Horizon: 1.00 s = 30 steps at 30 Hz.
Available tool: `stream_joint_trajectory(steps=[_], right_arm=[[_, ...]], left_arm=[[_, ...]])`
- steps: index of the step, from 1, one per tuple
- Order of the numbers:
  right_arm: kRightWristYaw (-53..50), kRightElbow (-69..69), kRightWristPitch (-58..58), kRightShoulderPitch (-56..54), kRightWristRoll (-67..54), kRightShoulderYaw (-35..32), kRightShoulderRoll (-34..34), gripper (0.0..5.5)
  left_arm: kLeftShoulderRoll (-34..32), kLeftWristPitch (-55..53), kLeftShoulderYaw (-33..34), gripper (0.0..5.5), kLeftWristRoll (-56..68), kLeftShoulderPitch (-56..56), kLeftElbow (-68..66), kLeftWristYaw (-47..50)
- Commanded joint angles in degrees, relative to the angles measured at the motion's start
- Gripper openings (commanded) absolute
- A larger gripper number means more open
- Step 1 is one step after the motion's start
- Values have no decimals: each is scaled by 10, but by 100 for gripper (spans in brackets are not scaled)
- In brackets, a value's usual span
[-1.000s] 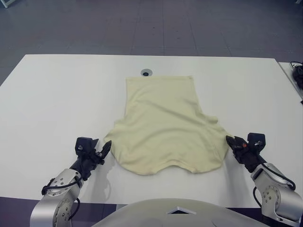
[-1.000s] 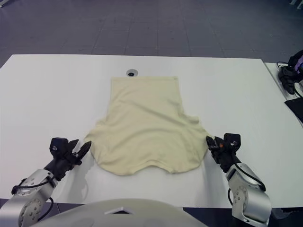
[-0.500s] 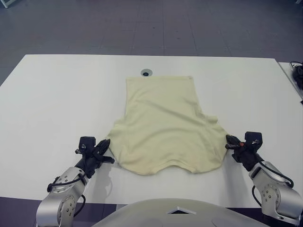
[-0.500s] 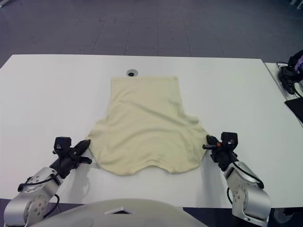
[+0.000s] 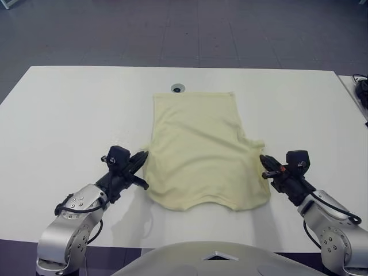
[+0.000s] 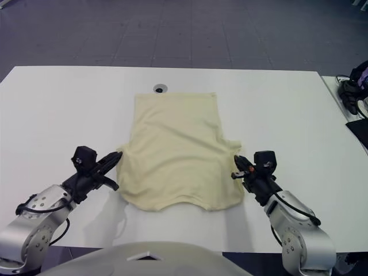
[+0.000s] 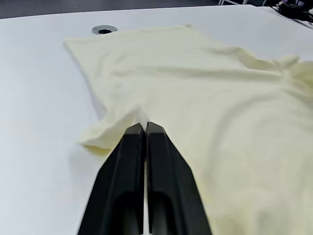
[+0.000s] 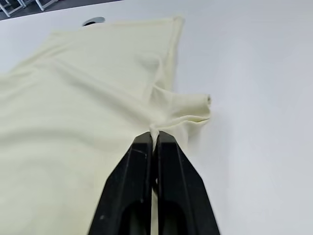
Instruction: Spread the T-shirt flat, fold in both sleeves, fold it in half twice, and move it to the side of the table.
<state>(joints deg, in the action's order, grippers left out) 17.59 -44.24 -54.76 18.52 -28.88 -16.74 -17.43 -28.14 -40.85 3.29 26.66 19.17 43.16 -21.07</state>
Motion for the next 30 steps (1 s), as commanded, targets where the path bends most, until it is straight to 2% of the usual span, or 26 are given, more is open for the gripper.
stream_joint_trajectory(steps=[1, 5, 13, 14, 16, 18, 22, 24, 27, 30], right_arm=[[-15, -8, -27, -21, -11, 13, -8, 0], [-15, 11, -21, -16, -3, 21, -17, 0], [-16, 22, -16, -20, -3, 32, -26, 0], [-16, 23, -15, -21, -3, 35, -26, 0], [-17, 24, -14, -22, -3, 38, -27, 0], [-16, 27, -14, -23, -2, 39, -30, 0], [-4, 13, -14, -9, -5, 44, -47, 0], [8, -1, -17, -8, -12, 52, -59, 0], [18, -13, -25, -24, -22, 66, -72, 0], [23, -15, -41, -49, -35, 88, -79, 0]], left_arm=[[-38, -30, -59, 3, -21, -33, 8, -19], [-63, -20, -130, 3, -73, -74, -36, -37], [-50, -11, -226, 3, -104, -123, -76, -76], [-55, -11, -233, 26, -108, -128, -77, -82], [-54, -11, -222, 65, -97, -136, -72, -91], [-34, -28, -179, 101, -61, -134, -56, -86], [7, -60, -56, 178, 15, -137, -33, -50], [3, -57, -16, 207, 18, -138, -39, -40], [-54, -6, -27, 259, -33, -93, -55, -70], [-95, 72, -72, 317, -98, -18, -70, -102]])
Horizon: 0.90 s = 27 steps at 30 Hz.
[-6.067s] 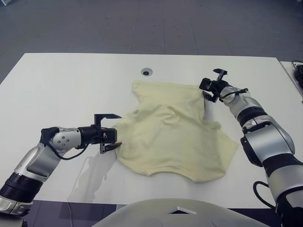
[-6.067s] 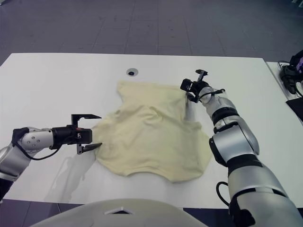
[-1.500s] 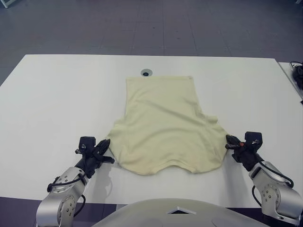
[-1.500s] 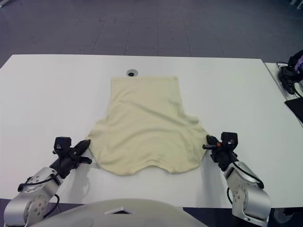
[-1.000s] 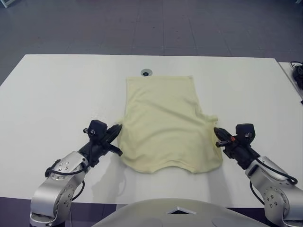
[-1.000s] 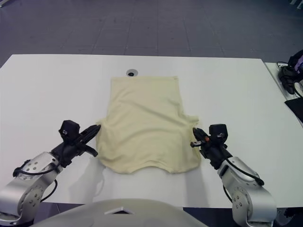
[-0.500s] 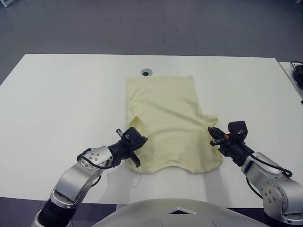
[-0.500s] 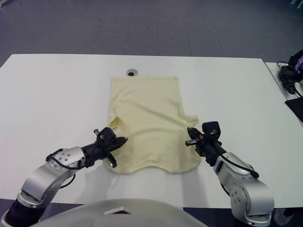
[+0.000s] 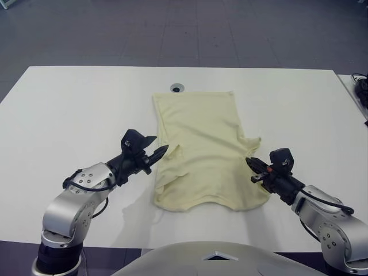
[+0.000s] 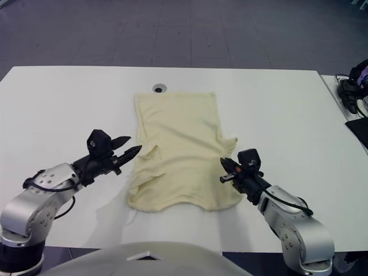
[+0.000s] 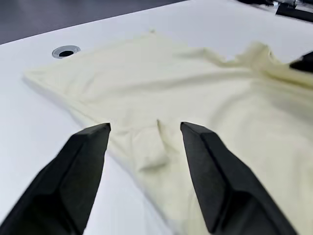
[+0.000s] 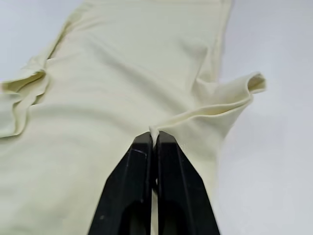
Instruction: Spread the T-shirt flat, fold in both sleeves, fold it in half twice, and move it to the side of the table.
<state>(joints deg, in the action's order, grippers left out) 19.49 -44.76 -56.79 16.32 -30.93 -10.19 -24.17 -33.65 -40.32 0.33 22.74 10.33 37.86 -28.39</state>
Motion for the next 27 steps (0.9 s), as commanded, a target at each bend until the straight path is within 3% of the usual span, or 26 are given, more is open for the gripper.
stream_joint_trajectory(steps=[1, 9, 13, 22, 24, 27], right_arm=[[3, -8, -27, -34, -18, 32, -10, 0], [5, 37, -76, -70, -3, 120, -47, 0], [12, 46, -86, -79, -4, 131, -62, 74], [12, -60, -222, -140, -183, -30, -29, 213], [8, -56, -204, -163, -174, -58, -57, 247], [38, -32, -88, -136, -71, -37, -148, 290]], left_arm=[[-46, 90, -56, 334, -76, 93, -21, -32], [-56, 197, -105, 467, -184, 178, -77, -23], [-59, 221, -100, 534, -198, 185, -94, -28], [-88, 271, -92, 540, -230, 227, -79, -36], [-83, 285, -73, 540, -224, 233, -71, -32], [-63, 301, -50, 540, -197, 207, -68, -27]])
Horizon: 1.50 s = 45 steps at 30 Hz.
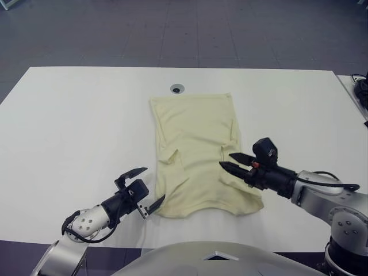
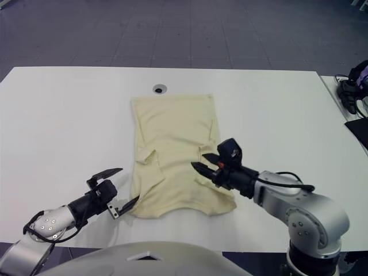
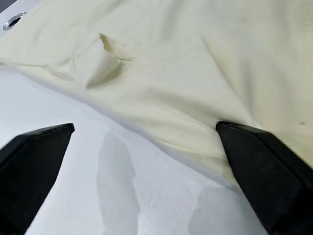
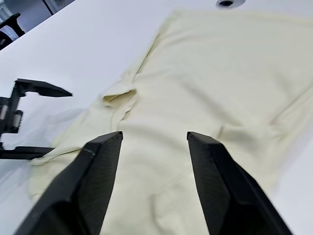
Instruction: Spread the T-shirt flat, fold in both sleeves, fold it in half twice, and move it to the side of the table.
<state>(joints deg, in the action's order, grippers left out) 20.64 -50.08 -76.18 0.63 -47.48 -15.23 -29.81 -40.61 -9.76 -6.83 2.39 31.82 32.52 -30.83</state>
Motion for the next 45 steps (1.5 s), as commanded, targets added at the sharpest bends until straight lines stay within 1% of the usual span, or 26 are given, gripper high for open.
stream_joint_trajectory(steps=[1, 4, 7, 9, 11, 13, 14, 16, 20, 24, 26, 28, 30, 33, 36, 38, 42, 43, 45], right_arm=[[49, 34, 162, 43, 140, 38, -128, 308], [102, 72, 303, 108, 243, 101, -188, 351], [121, 114, 414, 159, 330, 153, -212, 409], [124, 147, 492, 184, 406, 193, -235, 449], [122, 184, 566, 194, 488, 234, -256, 480], [119, 217, 617, 192, 540, 262, -257, 506], [117, 228, 633, 189, 556, 270, -253, 523], [112, 252, 656, 174, 578, 282, -237, 539], [105, 307, 663, 115, 585, 293, -188, 539], [86, 413, 674, 26, 601, 303, -137, 539], [79, 452, 678, -7, 600, 303, -116, 539], [79, 463, 682, -19, 598, 304, -106, 539], [84, 453, 682, -17, 595, 303, -97, 539], [92, 398, 664, 2, 581, 294, -89, 539], [85, 318, 622, 21, 542, 249, -72, 539], [83, 270, 594, 32, 519, 216, -65, 539], [96, 188, 552, 73, 487, 161, -73, 539], [104, 173, 553, 92, 483, 147, -83, 539], [134, 160, 591, 149, 483, 110, -114, 539]], left_arm=[[15, -5, 30, 540, 17, -22, -15, -1], [36, -13, 46, 540, 39, -73, -24, 2], [45, -18, 40, 540, 42, -127, -44, -6], [46, -13, 25, 540, 28, -157, -67, -13], [42, 12, -5, 540, -9, -180, -112, -20], [44, 41, -39, 540, -48, -209, -172, -22], [48, 50, -52, 540, -61, -226, -201, -24], [58, 73, -77, 540, -92, -268, -270, -22], [80, 123, -113, 540, -143, -371, -420, -7], [106, 162, -132, 540, -170, -480, -573, 7], [108, 180, -134, 540, -173, -514, -618, 8], [104, 197, -132, 540, -171, -526, -636, 6], [94, 213, -128, 540, -168, -513, -625, 4], [65, 211, -109, 540, -153, -427, -506, -1], [36, 199, -78, 540, -148, -314, -355, 8], [26, 189, -45, 540, -147, -265, -286, 25], [3, 192, 12, 540, -147, -204, -206, 34], [-1, 202, 26, 540, -137, -194, -193, 31], [-8, 225, 54, 540, -108, -177, -170, 21]])
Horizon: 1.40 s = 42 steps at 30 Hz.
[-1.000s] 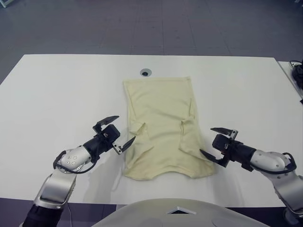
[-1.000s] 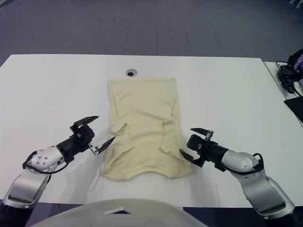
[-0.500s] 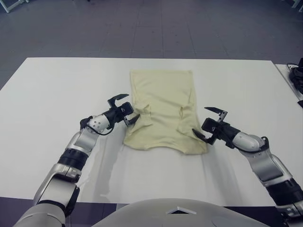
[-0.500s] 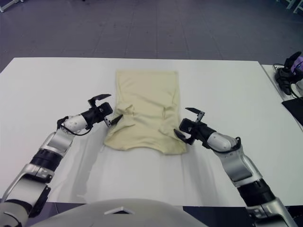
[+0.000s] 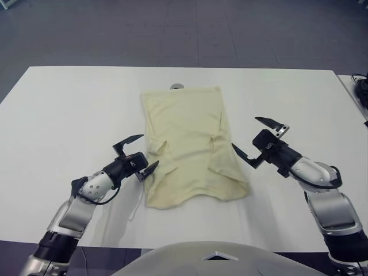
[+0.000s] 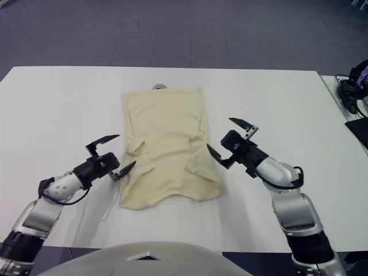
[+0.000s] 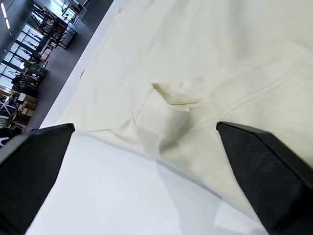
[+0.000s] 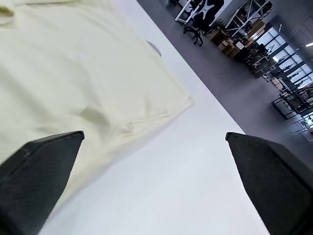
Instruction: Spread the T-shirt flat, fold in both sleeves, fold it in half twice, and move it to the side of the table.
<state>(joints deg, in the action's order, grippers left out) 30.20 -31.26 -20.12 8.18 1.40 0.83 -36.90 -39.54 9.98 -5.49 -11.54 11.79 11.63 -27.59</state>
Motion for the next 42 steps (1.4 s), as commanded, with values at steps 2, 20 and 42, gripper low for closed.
stream_joint_trajectory(steps=[2, 20, 42], right_arm=[[66, -30, 83, 137, -1, -84, -67, 539], [103, 138, 370, 249, 91, -12, -81, 540], [26, 208, 408, 303, 122, 43, -98, 538]], left_arm=[[-16, 38, 61, 540, 57, 26, 51, -19], [-88, 248, 99, 499, 77, 199, -19, -139], [-115, 280, 6, 540, -67, 192, -66, -107]])
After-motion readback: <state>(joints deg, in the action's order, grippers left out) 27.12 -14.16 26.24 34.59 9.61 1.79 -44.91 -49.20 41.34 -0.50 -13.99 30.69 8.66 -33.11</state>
